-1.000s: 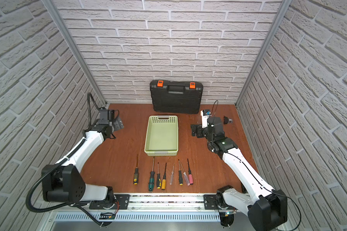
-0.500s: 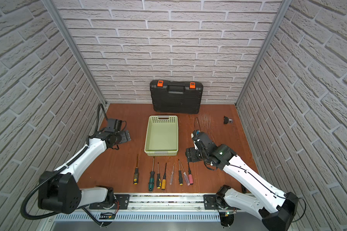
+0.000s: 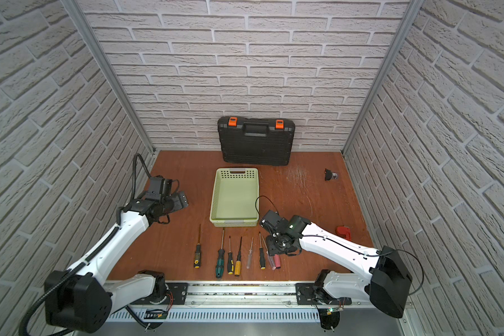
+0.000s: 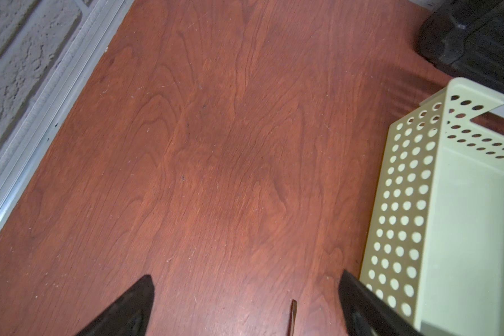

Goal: Put the screwdriver in the bin
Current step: Pick up the screwdriver from the bottom-center of the table.

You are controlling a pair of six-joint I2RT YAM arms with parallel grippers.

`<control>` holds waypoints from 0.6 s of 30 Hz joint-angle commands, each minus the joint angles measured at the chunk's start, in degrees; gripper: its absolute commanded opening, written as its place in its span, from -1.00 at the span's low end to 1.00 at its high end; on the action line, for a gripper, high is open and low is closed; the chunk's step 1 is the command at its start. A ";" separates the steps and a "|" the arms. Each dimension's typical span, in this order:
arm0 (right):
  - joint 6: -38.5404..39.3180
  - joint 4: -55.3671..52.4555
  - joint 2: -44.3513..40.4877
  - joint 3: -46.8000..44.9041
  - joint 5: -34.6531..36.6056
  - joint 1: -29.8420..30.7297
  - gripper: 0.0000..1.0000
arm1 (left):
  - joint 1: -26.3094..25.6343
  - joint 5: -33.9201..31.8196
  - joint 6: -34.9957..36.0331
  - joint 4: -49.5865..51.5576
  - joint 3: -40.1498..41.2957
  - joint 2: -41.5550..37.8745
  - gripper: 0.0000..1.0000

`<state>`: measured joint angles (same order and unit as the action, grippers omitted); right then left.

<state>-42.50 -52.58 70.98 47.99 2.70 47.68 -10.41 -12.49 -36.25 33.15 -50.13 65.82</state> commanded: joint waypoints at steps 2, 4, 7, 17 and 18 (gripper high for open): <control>-0.40 5.68 3.01 -2.17 -0.73 -0.13 0.09 | -0.03 0.19 0.05 0.34 0.93 -2.39 0.96; -0.66 6.85 4.48 -3.19 -1.33 -0.13 0.09 | -0.03 0.19 -0.02 0.34 1.37 -3.18 0.96; -1.26 7.91 4.85 -5.10 -1.07 -0.38 0.09 | 0.02 0.19 -0.17 0.19 2.16 -4.31 0.96; -1.36 10.81 4.92 -8.37 -0.59 -1.45 0.02 | -0.05 -0.22 -0.15 -0.01 3.44 -5.97 0.96; -1.36 10.69 4.95 -8.30 -0.43 -1.45 0.02 | -0.05 -0.32 -0.15 0.03 3.54 -6.09 0.96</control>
<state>-43.18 -43.48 75.85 39.83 1.80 46.44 -10.41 -12.34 -36.23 33.30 -47.35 61.08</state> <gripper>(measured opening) 0.509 0.980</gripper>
